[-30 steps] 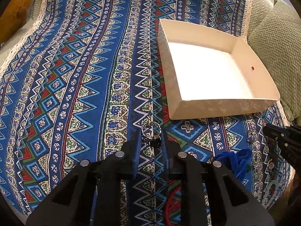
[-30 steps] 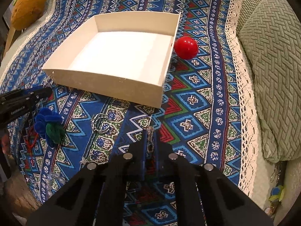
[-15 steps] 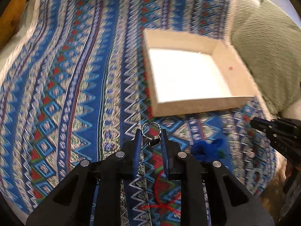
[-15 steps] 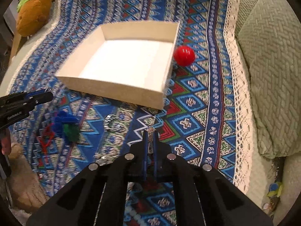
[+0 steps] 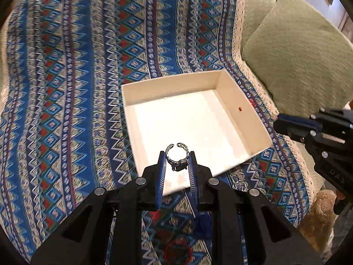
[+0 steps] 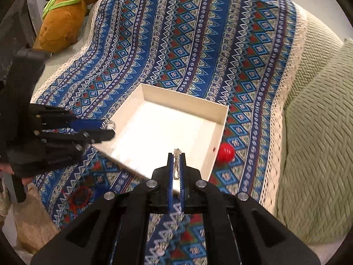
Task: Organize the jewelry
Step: 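Carry both rings over the white tray and open both grippers to drop them, then grasp the red string bracelet with the left gripper while the right gripper grasps the pale green bead bracelet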
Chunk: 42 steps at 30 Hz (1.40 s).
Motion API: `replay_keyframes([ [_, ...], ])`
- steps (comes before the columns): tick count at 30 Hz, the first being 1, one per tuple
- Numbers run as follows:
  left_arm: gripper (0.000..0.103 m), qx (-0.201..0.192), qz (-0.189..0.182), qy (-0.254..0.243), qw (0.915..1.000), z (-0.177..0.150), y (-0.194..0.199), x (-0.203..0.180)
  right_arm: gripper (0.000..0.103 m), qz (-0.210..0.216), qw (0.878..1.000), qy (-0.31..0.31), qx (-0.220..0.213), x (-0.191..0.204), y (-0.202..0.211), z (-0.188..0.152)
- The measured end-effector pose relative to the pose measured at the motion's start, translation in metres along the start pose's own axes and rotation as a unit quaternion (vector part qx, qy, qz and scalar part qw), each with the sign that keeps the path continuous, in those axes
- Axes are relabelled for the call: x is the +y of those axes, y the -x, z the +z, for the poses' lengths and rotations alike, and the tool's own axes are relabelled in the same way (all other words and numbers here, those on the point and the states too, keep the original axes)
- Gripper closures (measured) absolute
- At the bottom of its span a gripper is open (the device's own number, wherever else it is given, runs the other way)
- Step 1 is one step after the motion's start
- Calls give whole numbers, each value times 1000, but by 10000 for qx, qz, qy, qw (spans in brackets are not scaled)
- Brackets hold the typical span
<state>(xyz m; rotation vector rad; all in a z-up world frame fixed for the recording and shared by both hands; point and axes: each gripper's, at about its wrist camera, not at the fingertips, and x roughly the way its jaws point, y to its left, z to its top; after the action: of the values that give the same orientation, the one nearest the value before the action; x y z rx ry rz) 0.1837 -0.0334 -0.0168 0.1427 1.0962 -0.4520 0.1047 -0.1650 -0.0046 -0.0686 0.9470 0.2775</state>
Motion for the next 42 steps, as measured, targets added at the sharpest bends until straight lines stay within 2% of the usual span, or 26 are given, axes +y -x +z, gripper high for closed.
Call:
replay_keyframes([
  [6, 80, 230, 1, -111, 9997, 4, -24, 3, 97, 38, 9998, 60, 169, -7, -31, 16],
  [7, 68, 257, 59, -139, 9996, 3, -26, 5, 96, 40, 9998, 64, 191, -8, -33, 15],
  [8, 50, 266, 152, -175, 9994, 3, -27, 6, 96, 15, 9998, 46, 178, -10, -34, 16],
  [10, 31, 160, 316, -265, 9990, 1, -23, 8, 89, 11, 9999, -5, 129, -13, -33, 17],
  [12, 31, 75, 399, -356, 9985, -1, -15, 9, 83, -74, 9999, -33, 67, -16, -28, 18],
  [15, 20, -148, 529, -362, 9978, -10, 12, 13, 80, -127, 9998, -117, -64, -21, -11, 15],
  [17, 19, -298, 501, -303, 9978, -20, 33, 19, 68, -170, 9996, -165, -174, -24, 7, 9],
  [21, 9, -543, 542, -186, 9969, -42, 64, 22, 66, -257, 9991, -219, -269, -23, 38, -11],
  [25, 8, -440, 643, -231, 9967, -78, 71, 17, 66, -225, 9989, -388, -165, -15, 57, -46],
  [30, 8, 9, 683, -162, 9975, -114, 48, 15, 66, -191, 9975, -598, 333, -3, 53, -103],
  [32, 8, 75, 769, -237, 9967, -125, 39, 15, 66, -203, 9954, -744, 569, -2, 48, -124],
  [36, 11, 227, 916, -284, 9951, -138, 17, 13, 66, -244, 9922, -850, 875, -1, 37, -151],
  [39, 12, 344, 1015, -308, 9938, -144, 6, 11, 66, -202, 9914, -877, 953, 3, 34, -158],
  [41, 24, 450, 1003, -295, 9935, -146, -1, 11, 66, -147, 9905, -879, 1048, 6, 30, -163],
  [42, 27, 521, 970, -276, 9935, -148, -5, 11, 66, -148, 9902, -867, 1087, 7, 29, -165],
])
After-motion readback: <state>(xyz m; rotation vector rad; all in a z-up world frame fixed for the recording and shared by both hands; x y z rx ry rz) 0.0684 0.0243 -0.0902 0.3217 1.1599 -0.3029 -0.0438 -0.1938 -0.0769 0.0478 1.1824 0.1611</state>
